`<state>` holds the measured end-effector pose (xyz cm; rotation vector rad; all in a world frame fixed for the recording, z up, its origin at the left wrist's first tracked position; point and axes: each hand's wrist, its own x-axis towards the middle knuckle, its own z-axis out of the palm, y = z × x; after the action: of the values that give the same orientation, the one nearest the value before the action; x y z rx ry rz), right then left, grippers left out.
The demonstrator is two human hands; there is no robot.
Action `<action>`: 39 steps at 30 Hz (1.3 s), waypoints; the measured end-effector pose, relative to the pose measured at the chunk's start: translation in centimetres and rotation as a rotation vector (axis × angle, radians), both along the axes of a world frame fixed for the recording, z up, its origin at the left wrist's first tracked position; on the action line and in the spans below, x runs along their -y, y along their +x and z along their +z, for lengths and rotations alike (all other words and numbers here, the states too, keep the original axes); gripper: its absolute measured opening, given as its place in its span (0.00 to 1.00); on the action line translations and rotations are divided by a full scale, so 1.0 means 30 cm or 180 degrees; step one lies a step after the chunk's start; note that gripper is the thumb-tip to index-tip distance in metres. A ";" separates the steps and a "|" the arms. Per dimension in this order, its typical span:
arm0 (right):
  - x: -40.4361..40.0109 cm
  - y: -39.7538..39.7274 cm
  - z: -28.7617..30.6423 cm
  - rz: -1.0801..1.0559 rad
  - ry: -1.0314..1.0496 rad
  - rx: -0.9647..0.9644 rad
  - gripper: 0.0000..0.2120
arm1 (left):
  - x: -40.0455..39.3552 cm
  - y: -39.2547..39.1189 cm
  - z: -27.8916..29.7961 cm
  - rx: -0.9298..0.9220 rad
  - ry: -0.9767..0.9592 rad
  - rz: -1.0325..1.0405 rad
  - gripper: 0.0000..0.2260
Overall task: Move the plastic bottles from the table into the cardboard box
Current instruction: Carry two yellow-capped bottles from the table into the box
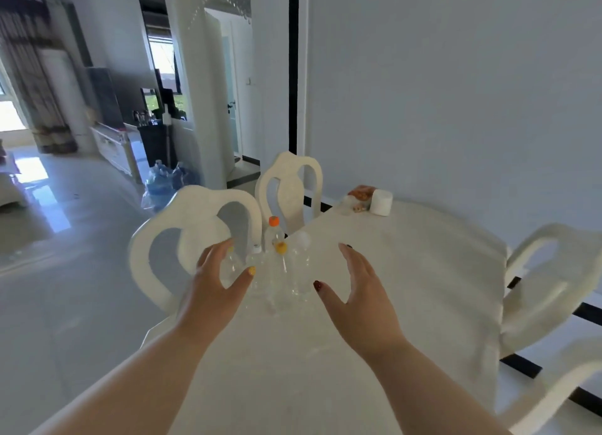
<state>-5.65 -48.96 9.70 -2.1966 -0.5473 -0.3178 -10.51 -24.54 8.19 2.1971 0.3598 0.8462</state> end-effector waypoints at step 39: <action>-0.768 0.470 -0.357 -0.2070 0.0628 -0.1303 0.11 | -0.647 0.595 -0.326 -0.1105 -0.1166 -0.2065 0.10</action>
<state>8.45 -25.91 -1.02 -2.1093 0.4185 -0.2318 7.35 -5.14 -1.59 1.9206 -0.0473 0.0378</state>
